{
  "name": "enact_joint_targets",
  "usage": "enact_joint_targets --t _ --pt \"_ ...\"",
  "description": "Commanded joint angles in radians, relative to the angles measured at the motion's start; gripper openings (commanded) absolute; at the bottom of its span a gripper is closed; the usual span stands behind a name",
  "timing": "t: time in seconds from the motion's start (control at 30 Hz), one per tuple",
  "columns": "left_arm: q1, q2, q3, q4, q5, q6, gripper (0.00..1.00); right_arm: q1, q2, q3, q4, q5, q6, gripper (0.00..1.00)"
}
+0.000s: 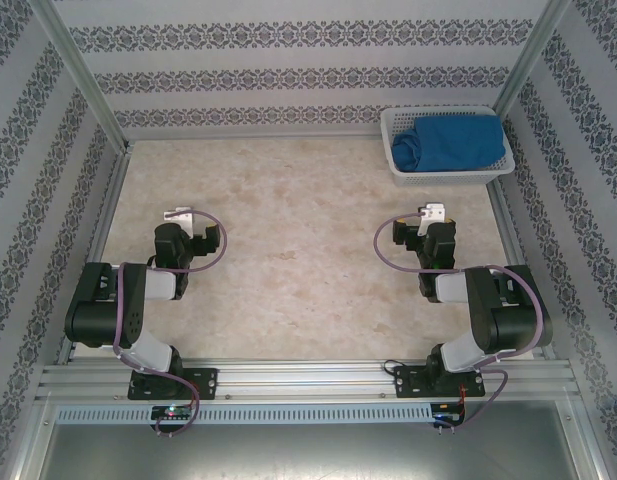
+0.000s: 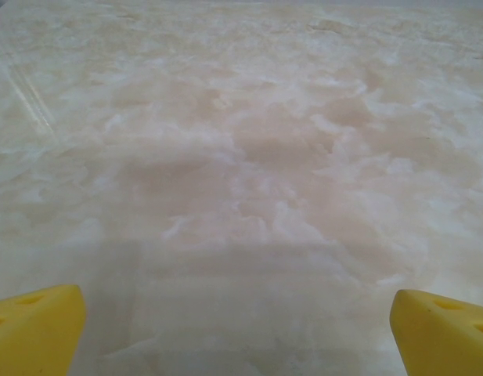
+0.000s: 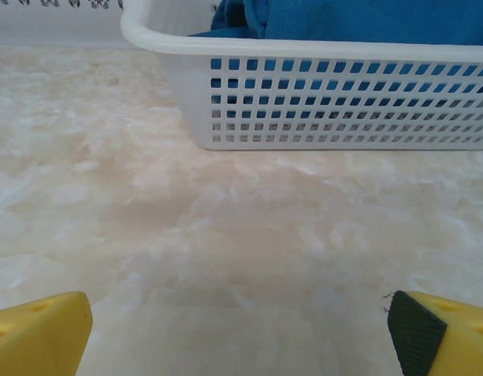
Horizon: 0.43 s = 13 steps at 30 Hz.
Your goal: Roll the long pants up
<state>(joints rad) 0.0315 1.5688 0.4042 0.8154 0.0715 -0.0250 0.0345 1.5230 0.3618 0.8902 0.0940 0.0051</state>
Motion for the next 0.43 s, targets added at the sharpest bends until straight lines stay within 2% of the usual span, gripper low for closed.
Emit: enact_joint_targets --t 0.0,0.4 --pt "-0.01 -0.007 0.017 -0.003 0.013 0.022 1.0 -0.007 -0.016 0.021 0.001 -0.03 0.023 0.98" --pt "-0.01 -0.009 0.017 -0.002 0.013 0.022 1.0 -0.007 -0.016 0.021 0.002 -0.03 0.023 0.98"
